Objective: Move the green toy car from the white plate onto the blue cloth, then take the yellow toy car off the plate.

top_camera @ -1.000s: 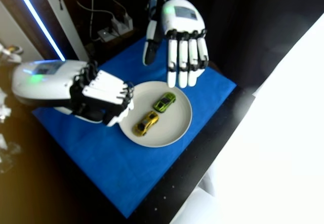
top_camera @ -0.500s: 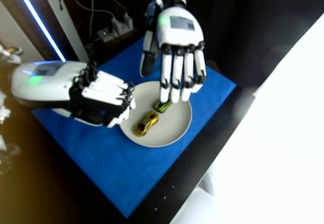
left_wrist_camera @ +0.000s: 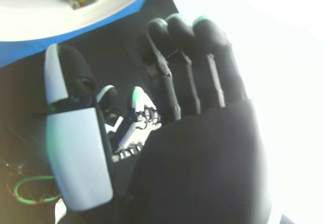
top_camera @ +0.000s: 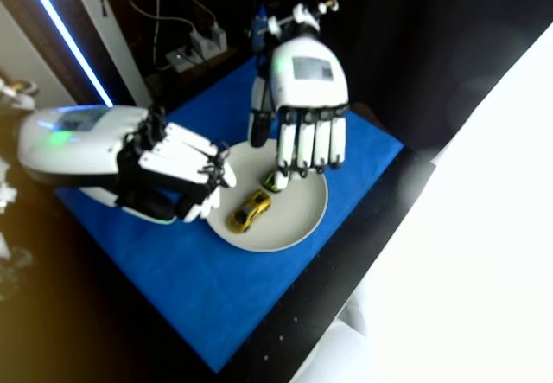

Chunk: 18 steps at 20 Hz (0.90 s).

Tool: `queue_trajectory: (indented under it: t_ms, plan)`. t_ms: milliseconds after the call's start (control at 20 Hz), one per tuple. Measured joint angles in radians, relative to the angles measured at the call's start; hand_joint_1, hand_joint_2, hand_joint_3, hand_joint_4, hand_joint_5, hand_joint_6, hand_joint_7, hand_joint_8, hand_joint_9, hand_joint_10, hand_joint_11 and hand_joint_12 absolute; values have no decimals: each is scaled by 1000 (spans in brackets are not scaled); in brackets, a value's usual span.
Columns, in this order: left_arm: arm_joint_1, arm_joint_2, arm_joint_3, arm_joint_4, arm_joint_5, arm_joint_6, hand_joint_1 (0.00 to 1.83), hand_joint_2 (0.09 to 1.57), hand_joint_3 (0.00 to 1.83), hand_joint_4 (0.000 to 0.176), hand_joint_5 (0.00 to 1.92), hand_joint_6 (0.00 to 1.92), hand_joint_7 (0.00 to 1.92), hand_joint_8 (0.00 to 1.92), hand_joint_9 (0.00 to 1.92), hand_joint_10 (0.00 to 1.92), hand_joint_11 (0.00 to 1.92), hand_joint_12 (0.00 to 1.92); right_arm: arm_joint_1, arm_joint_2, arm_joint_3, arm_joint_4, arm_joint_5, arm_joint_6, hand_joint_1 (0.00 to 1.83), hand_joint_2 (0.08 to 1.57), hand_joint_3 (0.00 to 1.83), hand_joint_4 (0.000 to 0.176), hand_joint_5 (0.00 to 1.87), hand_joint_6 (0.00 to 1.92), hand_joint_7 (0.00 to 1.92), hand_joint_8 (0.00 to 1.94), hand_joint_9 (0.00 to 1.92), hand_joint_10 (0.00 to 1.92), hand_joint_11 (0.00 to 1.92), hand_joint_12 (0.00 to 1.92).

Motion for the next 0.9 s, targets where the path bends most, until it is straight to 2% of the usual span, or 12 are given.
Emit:
queue_trajectory:
  t_ms: [50,100,150,200,350,400,500,600,750,800,850,900]
  plan:
    - [4,-3,1,-3,6,0,958,923,0,0,786,67,680,1348,718,1529,728,1886,0,0,0,0,-1,0,1348,1092,62,0,498,620,628,893,517,1325,383,1865]
    - [7,-6,4,-5,12,0,971,910,0,0,786,54,707,1443,768,1617,804,1914,0,0,0,0,-1,0,1361,1089,68,0,482,644,611,939,498,1363,369,1884]
    - [16,-11,9,-14,11,0,969,902,0,0,774,42,702,1449,771,1603,798,1919,0,0,0,1,-1,0,1368,1091,73,0,450,660,593,958,504,1363,385,1888]
    - [20,-15,12,-18,19,0,976,894,0,0,766,31,759,1521,858,1681,919,1921,0,0,0,0,0,0,1361,1086,81,0,446,692,597,973,511,1381,403,1900]
    - [35,-25,25,-38,23,0,978,872,0,0,750,15,733,1413,840,1603,901,1921,0,0,0,0,0,0,1328,1063,130,0,445,771,601,999,532,1442,457,1920]
    - [36,-31,32,-41,27,0,980,870,0,0,757,15,722,1445,830,1641,901,1921,0,0,0,2,-2,0,1333,1012,226,0,450,783,616,996,550,1446,470,1921]
    - [38,-35,36,-43,28,0,972,869,0,0,754,10,663,1281,739,1522,778,1885,0,0,0,0,0,0,1319,932,434,0,455,751,615,963,561,1433,481,1907]
    - [47,-38,39,-48,29,0,969,873,0,0,760,10,714,1401,812,1616,885,1920,0,0,0,1,-1,0,1368,897,530,0,407,787,567,1014,531,1457,473,1910]
    - [49,-48,51,-62,36,0,976,884,3,0,770,11,601,1316,652,1569,685,1920,0,0,0,0,0,0,1396,881,542,0,397,852,534,1067,500,1452,448,1876]
    - [50,-49,53,-64,36,0,975,891,4,0,769,9,548,1107,541,1400,496,1846,0,0,0,1,0,0,1416,876,537,0,402,862,538,1070,499,1448,450,1877]
    - [53,-53,61,-68,34,0,982,895,3,0,772,9,572,972,548,1323,473,1797,0,0,0,1,-1,0,1436,868,539,0,389,912,541,1117,511,1474,481,1882]
    - [55,-56,64,-71,39,0,992,901,5,0,774,9,587,944,561,1314,485,1797,0,0,0,1,-1,0,1455,867,540,0,335,966,519,1177,501,1522,459,1913]
